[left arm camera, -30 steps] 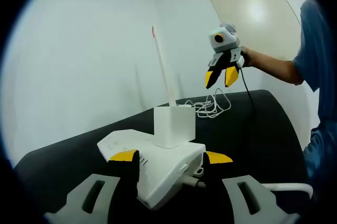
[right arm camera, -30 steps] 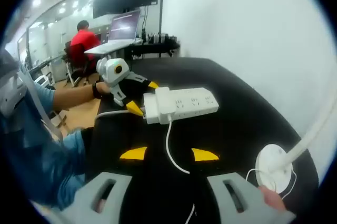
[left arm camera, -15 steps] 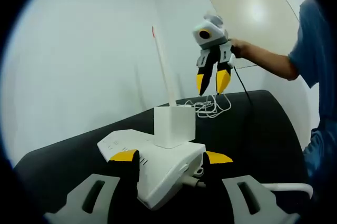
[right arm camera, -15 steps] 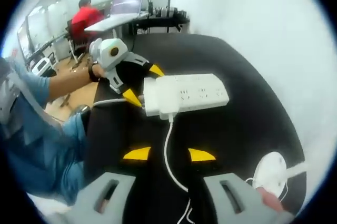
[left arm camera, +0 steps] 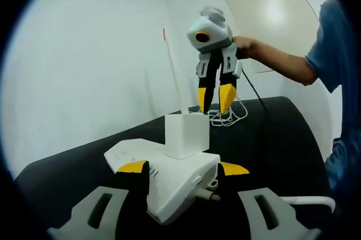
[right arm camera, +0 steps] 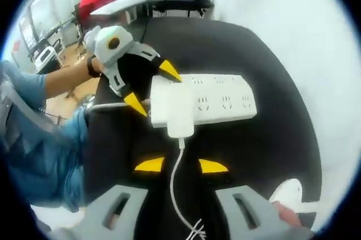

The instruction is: Insert the desk lamp plug into the socket, turn on the power strip switch, turn on the lamp switch, then turn off the lamp switch, turn off the power strip switch, and remove the plug from the socket.

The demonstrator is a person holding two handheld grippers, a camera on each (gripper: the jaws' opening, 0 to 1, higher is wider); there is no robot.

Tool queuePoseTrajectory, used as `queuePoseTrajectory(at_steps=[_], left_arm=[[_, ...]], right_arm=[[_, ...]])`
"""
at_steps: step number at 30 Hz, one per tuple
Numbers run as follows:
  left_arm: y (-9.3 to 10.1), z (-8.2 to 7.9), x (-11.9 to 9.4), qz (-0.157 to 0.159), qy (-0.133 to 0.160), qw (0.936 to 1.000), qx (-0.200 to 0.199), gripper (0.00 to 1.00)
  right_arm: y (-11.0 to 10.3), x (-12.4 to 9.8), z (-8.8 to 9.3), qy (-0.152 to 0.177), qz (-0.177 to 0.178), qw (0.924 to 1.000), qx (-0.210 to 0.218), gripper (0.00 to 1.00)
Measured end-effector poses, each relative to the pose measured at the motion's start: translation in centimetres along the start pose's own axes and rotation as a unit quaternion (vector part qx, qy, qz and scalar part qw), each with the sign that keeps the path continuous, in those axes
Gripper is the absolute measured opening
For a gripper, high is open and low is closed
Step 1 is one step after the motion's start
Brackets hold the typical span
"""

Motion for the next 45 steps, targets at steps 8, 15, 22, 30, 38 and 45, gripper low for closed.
queuePoseTrajectory(at_steps=[8,15,22,30,38,45], left_arm=[[0.0,-0.1,-0.1,0.0,0.0,1.0,-0.001,0.46],[0.0,0.0,-0.1,0.0,0.0,1.0,-0.001,0.46],[-0.2,0.1,-0.1,0.0,0.0,1.0,-0.002,0.47],[-0.4,0.2,-0.2,-0.006,-0.003,1.0,0.0,0.44],[-0.4,0.3,0.0,-0.007,-0.009,0.9999,0.012,0.46],[0.0,0.2,0.1,-0.006,-0.007,0.9998,0.018,0.47]], right_arm=[[0.1,1.6,-0.4,-0.021,-0.006,0.9996,-0.02,0.19],[-0.3,2.2,-0.6,-0.026,-0.012,0.9992,-0.027,0.14],[0.0,2.4,-0.7,-0.026,-0.013,0.9992,-0.028,0.08],[0.1,2.0,-1.3,-0.018,-0.007,0.9996,-0.02,0.07],[0.1,1.4,-2.3,-0.006,0.004,0.9995,-0.031,0.06],[0.0,1.4,-2.9,-0.011,0.011,0.999,-0.041,0.06]])
Point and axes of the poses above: the point that each gripper's makers call its tool centre point, and the gripper's own axes: x roughly forward along the fingers, y roughly to its right, z roughly out of its underside, the point moved 3 cm from there along -x, roughly backward along the fingers, and after that the axes turned 3 degrees about y, right-handed, at the moved point
